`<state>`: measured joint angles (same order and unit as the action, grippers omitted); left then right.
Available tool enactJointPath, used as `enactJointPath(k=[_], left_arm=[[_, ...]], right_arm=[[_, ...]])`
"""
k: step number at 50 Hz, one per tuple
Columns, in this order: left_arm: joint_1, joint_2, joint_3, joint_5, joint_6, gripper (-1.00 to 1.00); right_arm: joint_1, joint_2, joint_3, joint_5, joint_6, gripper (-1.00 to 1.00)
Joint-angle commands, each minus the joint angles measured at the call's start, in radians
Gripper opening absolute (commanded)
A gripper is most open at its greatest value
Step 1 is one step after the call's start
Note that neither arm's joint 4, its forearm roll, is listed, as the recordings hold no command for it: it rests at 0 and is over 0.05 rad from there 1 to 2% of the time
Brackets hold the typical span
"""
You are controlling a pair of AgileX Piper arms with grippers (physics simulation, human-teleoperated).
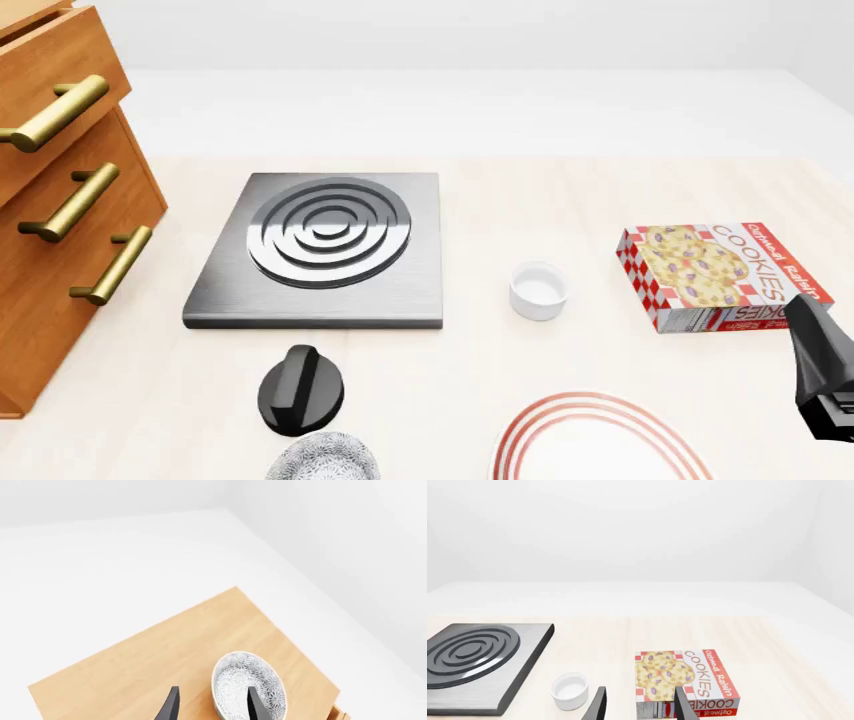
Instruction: Pick the akita bowl on the wooden cabinet and place it on the plate.
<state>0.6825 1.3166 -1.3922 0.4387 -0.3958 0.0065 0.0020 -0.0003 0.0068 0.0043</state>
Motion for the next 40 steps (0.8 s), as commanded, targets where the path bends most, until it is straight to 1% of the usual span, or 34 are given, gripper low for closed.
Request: enactJointPath(k=[1, 18, 40], left_arm=[[-0.007, 0.030, 0.005, -0.014, -0.004, 1.00], [-0.030, 0.054, 0.026, -0.033, 0.005, 1.00], [-0.038, 0.084, 0.040, -0.050, 0.010, 1.00]], right_arm=[[0.000, 0.000, 0.000, 0.000, 0.000, 1.00], [0.000, 0.000, 0.000, 0.000, 0.000, 1.00], [0.000, 0.000, 0.000, 0.000, 0.000, 1.00]])
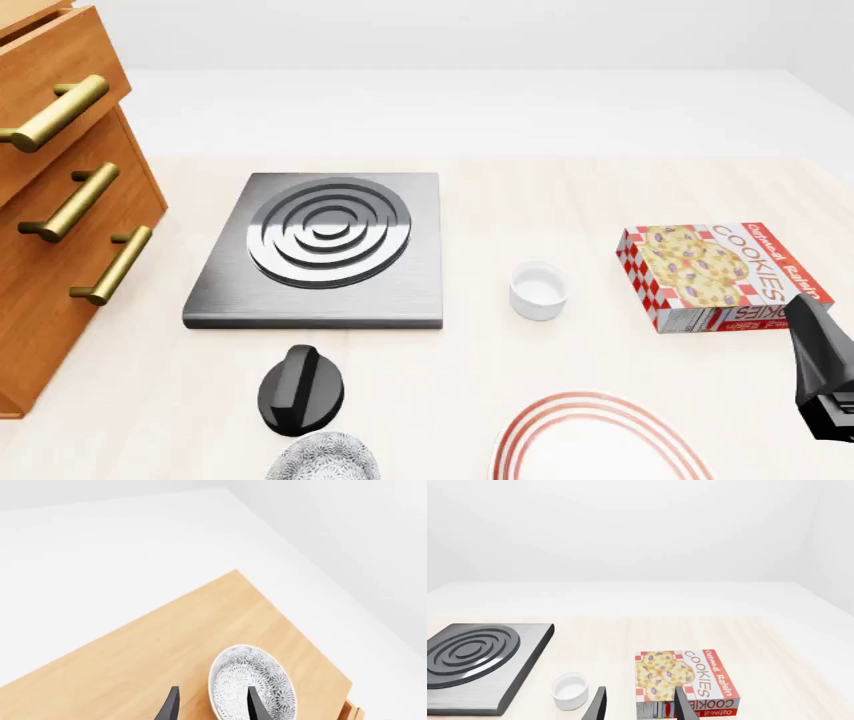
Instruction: Pick the akita bowl on the wooden cabinet and place it on the plate.
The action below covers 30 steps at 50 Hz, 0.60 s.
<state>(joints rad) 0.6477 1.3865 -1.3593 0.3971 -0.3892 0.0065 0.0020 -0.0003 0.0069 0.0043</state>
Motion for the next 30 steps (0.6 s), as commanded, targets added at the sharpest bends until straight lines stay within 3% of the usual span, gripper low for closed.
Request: enactJointPath(k=[1, 26, 27, 30], left_arm=[[-0.004, 0.016, 0.010, -0.011, 0.003, 1.00], [-0.026, 0.036, 0.039, -0.033, 0.020, 1.00], [-0.018, 0.037, 0.036, -0.032, 0.029, -1.00], [-0.018, 0.027, 0.032, -0.031, 0.046, -1.00]], right_arm=[[0.000, 0.000, 0.000, 0.000, 0.000, 1.00], [0.000, 0.000, 0.000, 0.000, 0.000, 1.00], [0.000, 0.000, 0.000, 0.000, 0.000, 1.00], [0.000, 0.000, 0.000, 0.000, 0.000, 1.00]])
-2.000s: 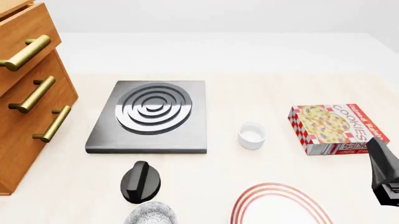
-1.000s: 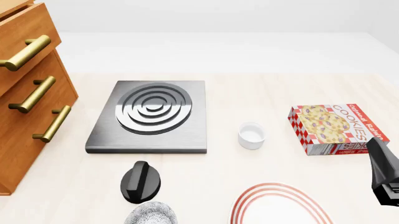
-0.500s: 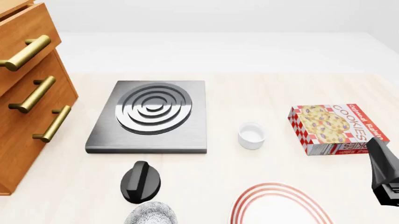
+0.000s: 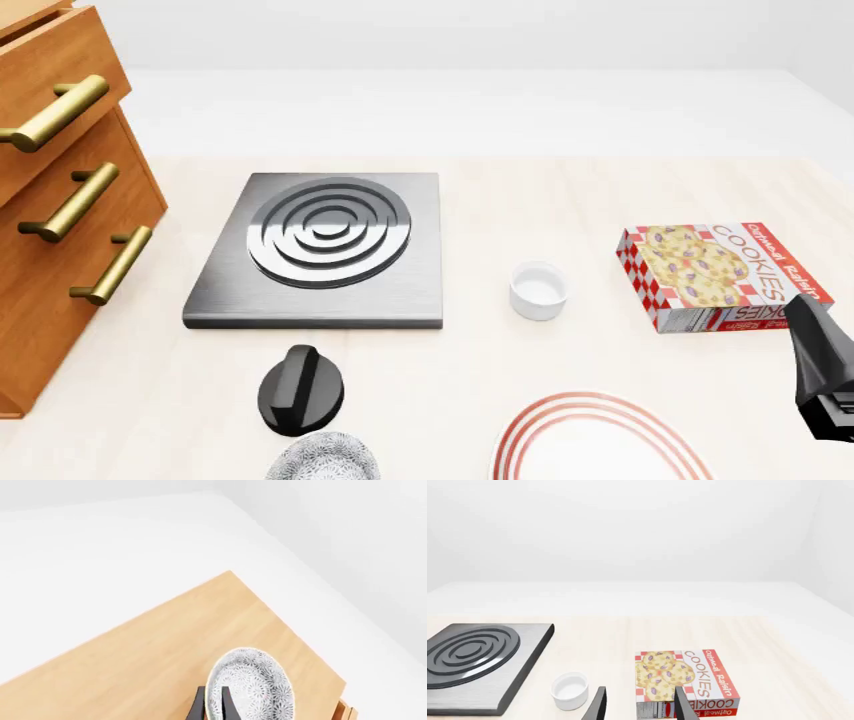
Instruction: Pick the akita bowl on the wooden cabinet and place it on the plate.
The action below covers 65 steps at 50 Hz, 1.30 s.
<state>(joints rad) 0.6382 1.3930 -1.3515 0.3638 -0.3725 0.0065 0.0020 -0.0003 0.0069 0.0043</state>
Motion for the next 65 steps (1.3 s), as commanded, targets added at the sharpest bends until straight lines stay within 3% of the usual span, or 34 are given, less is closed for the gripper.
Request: enactJointPath(k=[1, 21, 36, 65], left_arm=[[-0.009, 0.020, 0.023, 0.005, 0.027, -1.00], [-0.005, -0.045, -0.008, 0.069, -0.037, -1.00], [0.001, -0.123, -0.056, 0.155, -0.154, -1.00], [-0.103, -0.236, -0.064, 0.222, -0.261, -1.00]], right_arm=[[0.000, 0.000, 0.000, 0.000, 0.000, 1.00], [0.000, 0.000, 0.000, 0.000, 0.000, 1.00], [0.000, 0.000, 0.000, 0.000, 0.000, 1.00], [0.000, 0.000, 0.000, 0.000, 0.000, 1.00]])
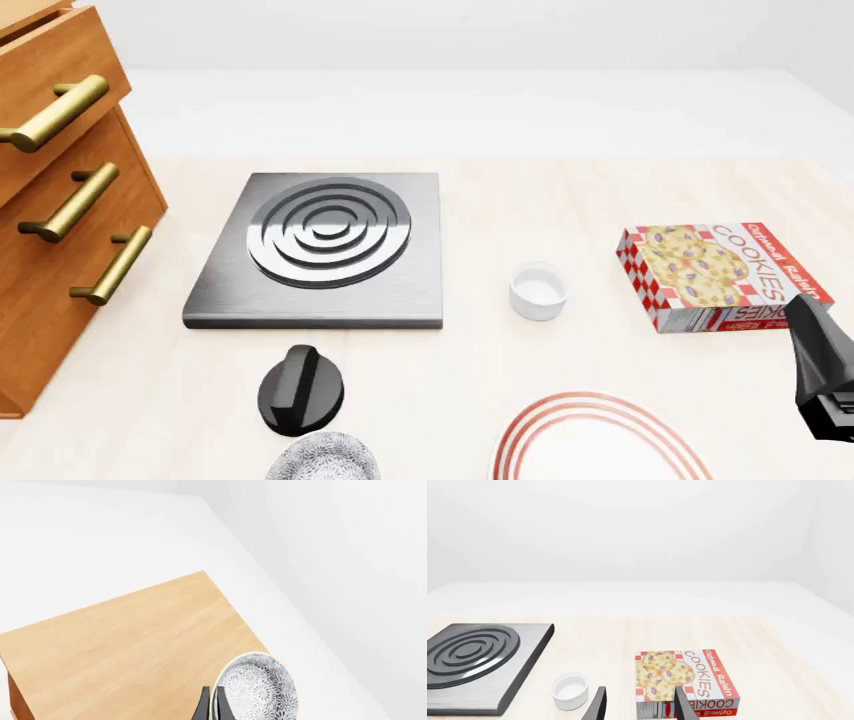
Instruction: Pick the akita bowl on the wooden cabinet and place it on the plate.
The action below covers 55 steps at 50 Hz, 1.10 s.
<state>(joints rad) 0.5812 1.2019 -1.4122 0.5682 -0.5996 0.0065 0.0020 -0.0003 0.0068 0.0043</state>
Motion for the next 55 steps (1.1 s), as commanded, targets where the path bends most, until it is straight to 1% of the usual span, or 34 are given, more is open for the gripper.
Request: enactJointPath(k=[1, 9, 24, 39, 55], left_arm=[[-0.054, -0.048, -0.001, 0.019, -0.043, -1.00], [-0.108, -0.079, -0.007, 0.033, -0.066, -1.00], [-0.170, -0.101, -0.046, 0.060, -0.078, -1.00], [-0.231, -0.094, -0.090, 0.079, -0.065, -1.00], [-0.335, -0.067, -0.146, 0.087, -0.056, -1.00]], right_arm=[[0.000, 0.000, 0.000, 0.000, 0.000, 1.00], [0.000, 0.000, 0.000, 0.000, 0.000, 1.00], [0.000, 0.000, 0.000, 0.000, 0.000, 1.00], [0.000, 0.000, 0.000, 0.000, 0.000, 1.00], [0.000, 0.000, 0.000, 0.000, 0.000, 1.00]])
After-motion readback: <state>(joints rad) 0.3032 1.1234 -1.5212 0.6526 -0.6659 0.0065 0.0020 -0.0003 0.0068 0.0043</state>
